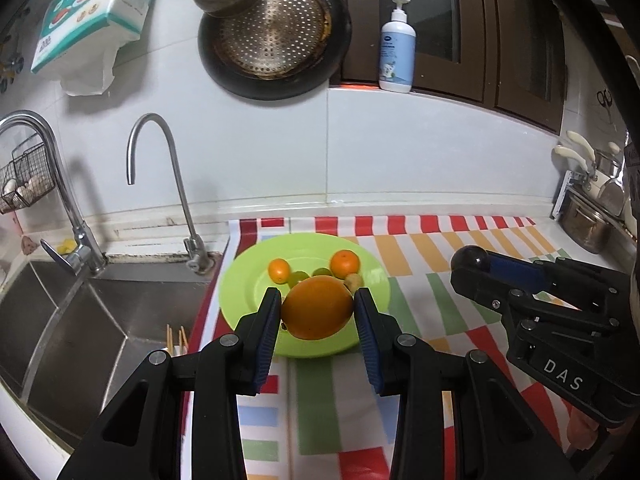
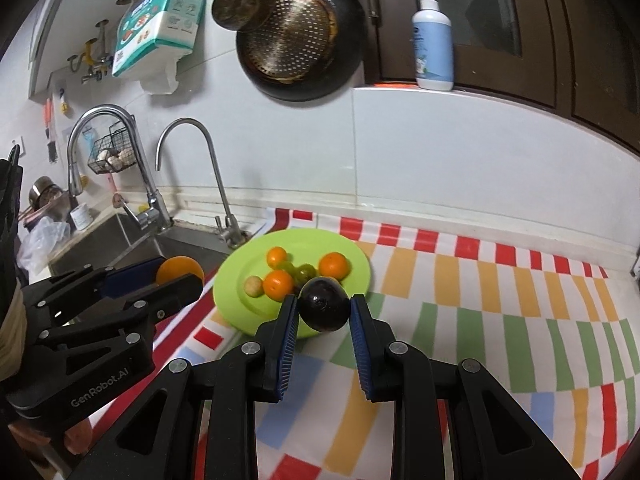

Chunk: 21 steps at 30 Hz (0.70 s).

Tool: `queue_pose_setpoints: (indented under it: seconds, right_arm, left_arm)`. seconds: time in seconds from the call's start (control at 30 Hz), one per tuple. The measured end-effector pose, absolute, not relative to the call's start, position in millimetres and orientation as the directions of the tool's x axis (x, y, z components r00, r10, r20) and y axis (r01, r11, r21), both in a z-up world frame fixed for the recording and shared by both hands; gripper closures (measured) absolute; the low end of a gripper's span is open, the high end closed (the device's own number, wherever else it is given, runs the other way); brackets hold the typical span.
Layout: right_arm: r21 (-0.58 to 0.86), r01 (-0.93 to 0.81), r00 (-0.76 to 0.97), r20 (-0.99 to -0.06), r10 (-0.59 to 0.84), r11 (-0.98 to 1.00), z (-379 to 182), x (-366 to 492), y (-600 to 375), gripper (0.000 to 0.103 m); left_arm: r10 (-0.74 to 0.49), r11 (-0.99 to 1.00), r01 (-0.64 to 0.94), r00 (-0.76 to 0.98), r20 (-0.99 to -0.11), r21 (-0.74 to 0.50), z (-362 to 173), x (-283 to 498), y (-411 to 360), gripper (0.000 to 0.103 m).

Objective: Organize fruits
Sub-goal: 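Carry the orange in the left tool while the right tool carries the plum to the plate, then open the left tool on the plate while the right tool releases the plum there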

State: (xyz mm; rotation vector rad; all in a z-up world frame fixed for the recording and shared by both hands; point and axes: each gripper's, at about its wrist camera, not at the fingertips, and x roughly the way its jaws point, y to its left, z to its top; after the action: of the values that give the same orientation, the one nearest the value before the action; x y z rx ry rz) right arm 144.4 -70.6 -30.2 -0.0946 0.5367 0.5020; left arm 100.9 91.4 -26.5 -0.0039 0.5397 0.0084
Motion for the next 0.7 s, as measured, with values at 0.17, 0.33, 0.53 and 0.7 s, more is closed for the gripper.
queue_pose_setpoints:
  seconds: [0.17, 0.33, 0.53, 0.7]
  right_arm:
    - [0.035, -0.495, 0.739, -0.509, 0.442, 0.868, -27, 154, -52, 0.076]
    - [0.023, -0.512, 0.734, -0.508, 0.451, 0.858, -24, 167, -36, 0.076]
    - [0.013, -0.530, 0.723, -0.515, 0.460, 0.848, -24, 191, -23, 0.076]
    - [0.015, -0.541, 0.709, -0.530, 0.465, 0.841, -31, 214, -14, 0.076]
  left_arm:
    - [0.016, 1.000, -0.020, 0.858, -0.513, -0.003, -26, 109, 106, 0.066]
    - [0.025, 0.999, -0.037, 0.859, -0.511, -0.012, -27, 123, 118, 0.066]
    - [0.041, 0.998, -0.060, 0.857, -0.514, -0.021, -31, 145, 128, 0.066]
    - [0.051, 0.997, -0.075, 0.844, -0.534, -0.023, -42, 165, 134, 0.066]
